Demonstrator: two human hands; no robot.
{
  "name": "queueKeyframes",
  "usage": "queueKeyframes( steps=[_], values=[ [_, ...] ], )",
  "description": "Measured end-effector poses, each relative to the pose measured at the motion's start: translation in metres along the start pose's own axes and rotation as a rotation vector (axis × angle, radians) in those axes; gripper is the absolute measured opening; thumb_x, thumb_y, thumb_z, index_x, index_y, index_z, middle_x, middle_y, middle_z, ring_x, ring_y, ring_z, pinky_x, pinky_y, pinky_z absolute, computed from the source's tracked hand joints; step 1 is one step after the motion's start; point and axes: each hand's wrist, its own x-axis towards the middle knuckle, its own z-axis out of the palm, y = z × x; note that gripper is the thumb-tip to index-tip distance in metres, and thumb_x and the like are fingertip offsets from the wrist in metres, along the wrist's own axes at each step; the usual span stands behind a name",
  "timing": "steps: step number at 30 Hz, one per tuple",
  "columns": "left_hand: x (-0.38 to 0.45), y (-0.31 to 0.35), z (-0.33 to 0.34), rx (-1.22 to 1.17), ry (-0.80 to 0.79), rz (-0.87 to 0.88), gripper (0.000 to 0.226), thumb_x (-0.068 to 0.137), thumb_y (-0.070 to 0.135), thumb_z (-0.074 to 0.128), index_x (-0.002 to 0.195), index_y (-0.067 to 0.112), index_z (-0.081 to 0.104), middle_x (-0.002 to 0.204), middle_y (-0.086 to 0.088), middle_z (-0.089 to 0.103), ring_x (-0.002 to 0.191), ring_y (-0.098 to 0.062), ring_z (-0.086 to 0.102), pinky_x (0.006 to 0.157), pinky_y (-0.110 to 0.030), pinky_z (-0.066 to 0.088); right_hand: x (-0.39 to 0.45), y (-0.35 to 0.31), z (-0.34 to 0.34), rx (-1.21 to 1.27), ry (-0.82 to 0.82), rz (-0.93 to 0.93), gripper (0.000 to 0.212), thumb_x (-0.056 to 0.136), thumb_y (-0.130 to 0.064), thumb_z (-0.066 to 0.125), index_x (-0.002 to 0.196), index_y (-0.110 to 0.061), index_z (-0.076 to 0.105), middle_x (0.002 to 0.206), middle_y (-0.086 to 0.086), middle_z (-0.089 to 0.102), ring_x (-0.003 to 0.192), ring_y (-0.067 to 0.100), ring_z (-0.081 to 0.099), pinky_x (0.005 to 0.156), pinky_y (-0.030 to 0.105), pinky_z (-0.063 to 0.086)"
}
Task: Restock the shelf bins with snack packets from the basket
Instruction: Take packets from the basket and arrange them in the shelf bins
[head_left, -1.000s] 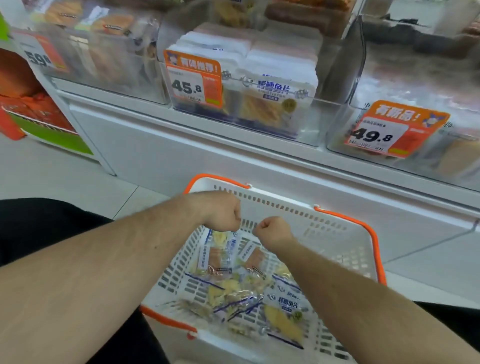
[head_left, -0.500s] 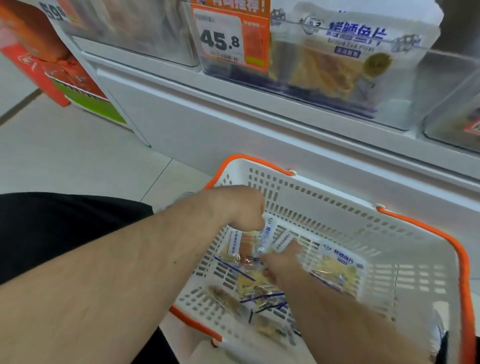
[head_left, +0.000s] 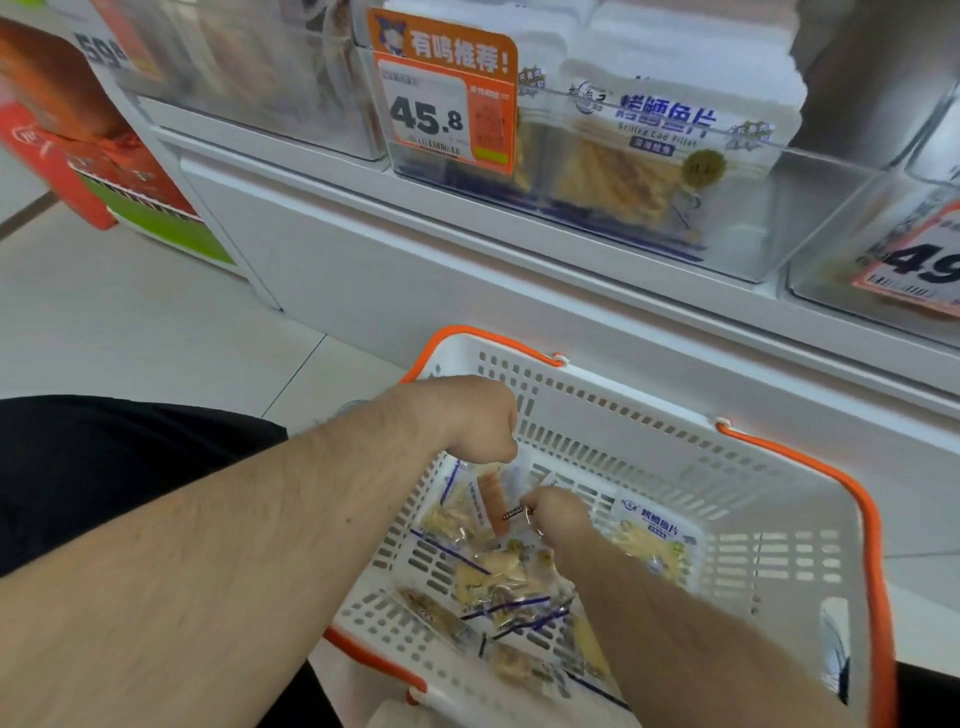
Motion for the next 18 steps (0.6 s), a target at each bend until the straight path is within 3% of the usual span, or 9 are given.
queueKeyframes(
  steps=[2, 5, 6, 8, 11, 13, 15, 16, 18],
  values=[
    [0.000, 0.002, -0.002, -0.011, 0.024, 0.004, 0.013, 0.094, 0.028, 0.052, 0.099, 0.017, 0.055, 0.102, -0.002, 0.055, 0.090, -0.019, 0.054, 0.087, -0.032, 0.048, -0.009, -0.015, -0.013, -0.046, -0.026, -0.032, 0.020, 0.081, 0.000, 0.056, 0.066, -0.010, 0.048, 0.070, 0.008, 0.044, 0.059, 0.022, 0.043, 0.060, 0.034, 0.040],
    [-0.005, 0.008, -0.007, -0.005, 0.050, 0.036, 0.026, 0.094, 0.028, 0.054, 0.112, 0.012, 0.063, 0.117, -0.004, 0.064, 0.106, -0.021, 0.061, 0.097, -0.037, 0.050, -0.028, -0.036, -0.036, -0.051, -0.050, -0.132, 0.019, 0.085, -0.001, 0.052, 0.068, -0.010, 0.053, 0.071, 0.008, 0.049, 0.064, 0.023, 0.048, 0.067, 0.039, 0.048],
    [-0.006, 0.009, -0.008, -0.001, 0.068, 0.052, 0.024, 0.094, 0.029, 0.054, 0.110, 0.013, 0.062, 0.116, -0.004, 0.062, 0.103, -0.020, 0.060, 0.096, -0.036, 0.049, -0.036, -0.043, -0.044, -0.069, -0.052, -0.163, 0.020, 0.084, -0.001, 0.051, 0.067, -0.010, 0.055, 0.072, 0.009, 0.051, 0.067, 0.024, 0.049, 0.071, 0.040, 0.050],
    [-0.011, 0.012, -0.011, -0.007, 0.112, 0.086, 0.022, 0.093, 0.029, 0.056, 0.114, 0.023, 0.057, 0.117, -0.002, 0.056, 0.094, -0.017, 0.052, 0.085, -0.031, 0.047, -0.051, -0.057, -0.059, -0.103, -0.069, -0.234, 0.025, 0.081, 0.001, 0.051, 0.060, -0.012, 0.055, 0.069, 0.008, 0.050, 0.062, 0.022, 0.047, 0.066, 0.035, 0.048],
    [-0.016, 0.015, -0.013, -0.065, 0.197, 0.144, 0.055, 0.091, 0.033, 0.063, 0.142, 0.024, 0.044, 0.140, 0.000, 0.049, 0.090, -0.014, 0.056, 0.073, -0.026, 0.045, -0.080, -0.084, -0.078, -0.191, -0.103, -0.317, 0.025, 0.078, 0.002, 0.051, 0.060, -0.015, 0.049, 0.062, 0.002, 0.042, 0.052, 0.015, 0.039, 0.052, 0.023, 0.044],
    [-0.021, 0.019, -0.013, -0.130, 0.246, 0.191, 0.062, 0.088, 0.035, 0.069, 0.143, 0.025, 0.043, 0.145, 0.000, 0.045, 0.106, -0.017, 0.058, 0.083, -0.029, 0.049, -0.101, -0.102, -0.087, -0.275, -0.118, -0.382, 0.026, 0.076, 0.003, 0.051, 0.059, -0.016, 0.047, 0.062, 0.002, 0.039, 0.054, 0.015, 0.036, 0.045, 0.019, 0.039],
    [-0.024, 0.025, -0.013, -0.168, 0.274, 0.234, 0.060, 0.085, 0.036, 0.073, 0.138, 0.025, 0.049, 0.140, 0.003, 0.051, 0.117, -0.016, 0.056, 0.095, -0.032, 0.049, -0.122, -0.118, -0.093, -0.360, -0.144, -0.447, 0.025, 0.072, 0.001, 0.053, 0.055, -0.016, 0.047, 0.063, 0.005, 0.039, 0.056, 0.016, 0.035, 0.046, 0.020, 0.035],
    [-0.027, 0.029, -0.014, -0.171, 0.279, 0.257, 0.056, 0.083, 0.036, 0.075, 0.133, 0.024, 0.054, 0.130, 0.005, 0.058, 0.111, -0.014, 0.058, 0.093, -0.031, 0.050, -0.133, -0.126, -0.096, -0.388, -0.159, -0.468, 0.023, 0.070, -0.001, 0.054, 0.053, -0.016, 0.048, 0.063, 0.006, 0.039, 0.055, 0.017, 0.034, 0.047, 0.021, 0.033],
    [-0.033, 0.040, -0.015, -0.185, 0.300, 0.307, 0.035, 0.081, 0.033, 0.077, 0.112, 0.023, 0.063, 0.101, 0.008, 0.064, 0.087, -0.013, 0.061, 0.073, -0.026, 0.050, -0.154, -0.138, -0.105, -0.424, -0.179, -0.511, 0.027, 0.071, 0.001, 0.055, 0.051, -0.015, 0.046, 0.059, 0.004, 0.038, 0.053, 0.016, 0.033, 0.047, 0.023, 0.031]
  ],
)
